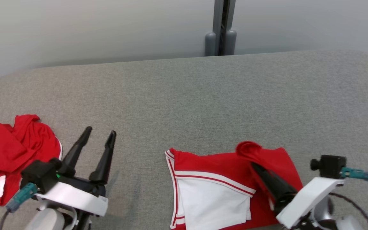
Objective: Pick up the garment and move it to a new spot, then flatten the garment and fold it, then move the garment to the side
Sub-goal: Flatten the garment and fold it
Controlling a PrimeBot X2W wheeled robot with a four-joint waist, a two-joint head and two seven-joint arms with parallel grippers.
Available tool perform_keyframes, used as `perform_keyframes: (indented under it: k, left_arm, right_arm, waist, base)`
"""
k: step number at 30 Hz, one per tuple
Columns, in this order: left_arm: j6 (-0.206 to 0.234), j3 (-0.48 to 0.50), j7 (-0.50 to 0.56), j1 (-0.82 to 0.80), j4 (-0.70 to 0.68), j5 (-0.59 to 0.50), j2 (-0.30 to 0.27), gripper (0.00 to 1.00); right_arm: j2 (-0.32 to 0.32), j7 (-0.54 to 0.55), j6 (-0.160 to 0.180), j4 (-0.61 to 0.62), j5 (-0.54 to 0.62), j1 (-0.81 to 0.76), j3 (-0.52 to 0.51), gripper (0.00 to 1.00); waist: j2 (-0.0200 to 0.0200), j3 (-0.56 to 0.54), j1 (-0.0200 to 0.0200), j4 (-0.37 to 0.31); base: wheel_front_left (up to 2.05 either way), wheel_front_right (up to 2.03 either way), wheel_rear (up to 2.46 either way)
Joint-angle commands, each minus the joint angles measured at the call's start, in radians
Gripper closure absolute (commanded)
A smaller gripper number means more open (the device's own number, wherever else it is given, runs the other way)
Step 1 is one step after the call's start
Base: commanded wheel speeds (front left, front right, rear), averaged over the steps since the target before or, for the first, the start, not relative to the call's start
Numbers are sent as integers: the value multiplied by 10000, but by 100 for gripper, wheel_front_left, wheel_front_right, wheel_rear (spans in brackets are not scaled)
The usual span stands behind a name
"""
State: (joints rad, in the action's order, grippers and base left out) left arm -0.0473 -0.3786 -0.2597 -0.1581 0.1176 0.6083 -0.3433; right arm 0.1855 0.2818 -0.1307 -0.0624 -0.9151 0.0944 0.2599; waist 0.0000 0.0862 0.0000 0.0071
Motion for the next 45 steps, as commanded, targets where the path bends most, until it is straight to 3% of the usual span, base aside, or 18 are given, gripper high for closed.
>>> perform_keyframes:
  k: [1, 5, 9, 14, 25, 26, 27, 28, 37, 42, 45]
  left_arm:
    - [75, 172, 0, -164, -52, 76, -150, 0]
    - [180, 484, -8, -204, -183, 220, -310, 0]
    - [228, 630, -17, -227, -264, 315, -309, 0]
    - [190, 568, -30, -187, -234, 345, -158, 0]
    - [212, 589, -46, -28, -183, 323, 34, 0]
    - [195, 566, -48, -29, -168, 316, 69, 0]
    - [179, 543, -49, -35, -155, 303, 102, 0]
    - [164, 522, -49, -49, -144, 287, 131, 0]
    - [215, 448, -55, 3, 41, 236, 243, 0]
    - [218, 439, -58, 39, 13, 215, 247, 0]
    - [199, 430, -52, 64, -18, 218, 259, 0]
  right_arm:
    - [-421, 320, 0, 317, 177, -191, -82, 100]
    - [-1151, 813, 0, 910, 641, -512, 6, 100]
    - [-1316, 685, 0, 841, 558, -622, 239, 100]
    - [-1323, -479, 0, -353, -976, -484, 961, 100]
    - [-1319, -1949, 0, -2111, -1847, 591, 2094, 100]
    - [-1318, -2081, 0, -2348, -1880, 673, 2125, 96]
    - [-1316, -2188, 0, -2562, -1955, 768, 2184, 7]
    - [-1336, -2238, -1, -2620, -2100, 887, 2327, 0]
    - [-1317, -2555, 0, -2443, -2871, 1418, 3197, 0]
    - [-1290, -2757, 0, -2026, -1894, 1634, 2636, 0]
    - [-931, -2875, 0, -1565, -878, 1777, 1954, 0]
  waist:
    - [0, 58, 0, 116]
    - [0, 136, 0, 382]
    - [0, 214, 0, 694]
    - [0, 259, 0, 1204]
    - [0, 435, 0, 1547]
    - [0, 448, 0, 1561]
    - [0, 458, 0, 1574]
    - [0, 468, 0, 1586]
    - [0, 387, 0, 1359]
    - [0, 268, 0, 1086]
    - [0, 187, 0, 907]
  base:
    - [0, 0, 0]
    - [0, 0, 0]
    - [0, 0, 0]
    - [0, 0, 0]
    - [0, 0, 0]
    - [0, 0, 0]
    - [0, 0, 0]
    - [0, 0, 0]
    - [0, 0, 0]
    - [0, 0, 0]
    - [0, 0, 0]
